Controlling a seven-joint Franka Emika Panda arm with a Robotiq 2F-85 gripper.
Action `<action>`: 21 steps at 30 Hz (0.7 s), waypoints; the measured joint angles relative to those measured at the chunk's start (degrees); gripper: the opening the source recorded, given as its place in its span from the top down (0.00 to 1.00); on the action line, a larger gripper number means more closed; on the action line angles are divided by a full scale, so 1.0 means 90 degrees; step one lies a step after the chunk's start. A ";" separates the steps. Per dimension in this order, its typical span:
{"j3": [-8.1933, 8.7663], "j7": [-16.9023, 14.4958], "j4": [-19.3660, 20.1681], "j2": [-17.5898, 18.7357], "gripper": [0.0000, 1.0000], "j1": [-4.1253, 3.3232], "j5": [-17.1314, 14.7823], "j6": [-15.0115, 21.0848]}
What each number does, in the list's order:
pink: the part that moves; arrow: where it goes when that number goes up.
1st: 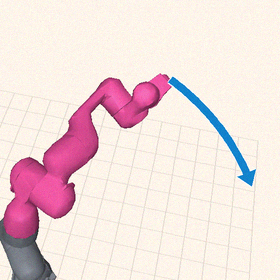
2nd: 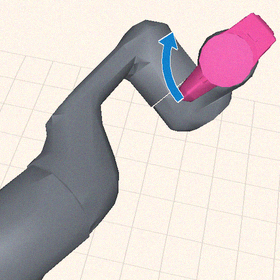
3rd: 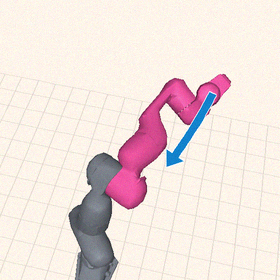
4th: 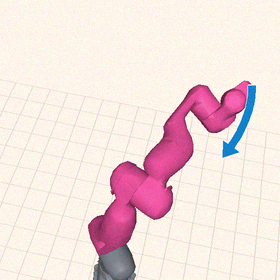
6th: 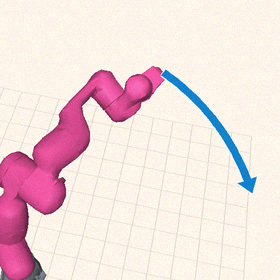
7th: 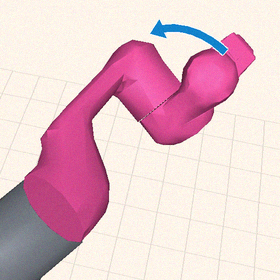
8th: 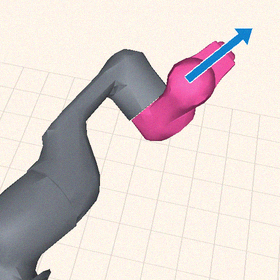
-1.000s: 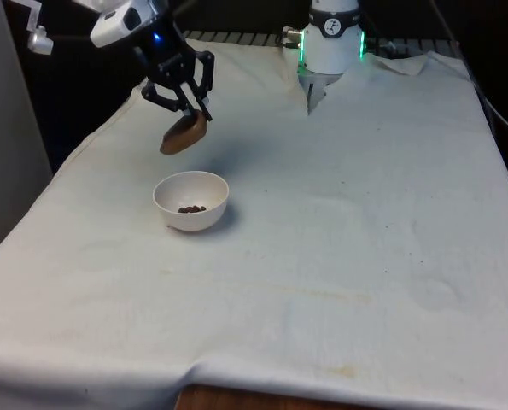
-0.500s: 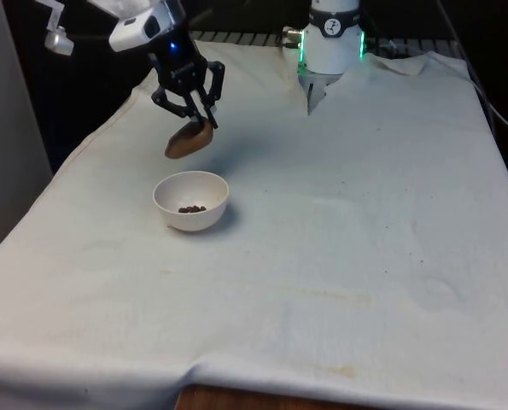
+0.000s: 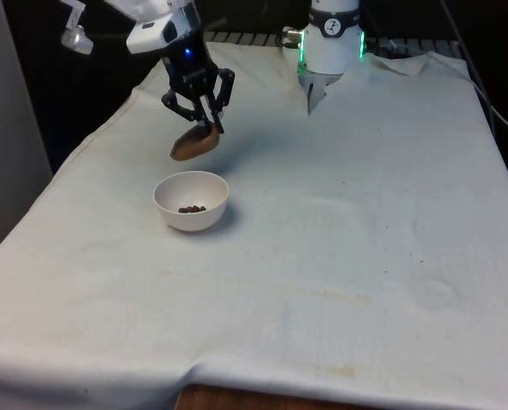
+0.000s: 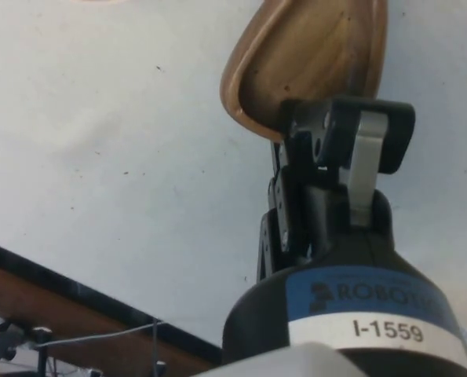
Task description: Pour the coffee beans from the cup into the bowl.
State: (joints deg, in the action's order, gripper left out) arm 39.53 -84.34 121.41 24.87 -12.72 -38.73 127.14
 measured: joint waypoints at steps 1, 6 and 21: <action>-0.0025 0.0013 0.0064 -0.0038 0.98 0.0000 0.0032 0.0064; -0.0159 0.0057 0.0350 -0.0229 0.98 0.0019 0.0140 0.0414; -0.0713 0.0267 0.1171 -0.0611 0.98 0.0076 0.0369 0.1553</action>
State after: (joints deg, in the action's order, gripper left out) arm 33.12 -81.93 131.95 19.37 -12.03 -35.41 141.12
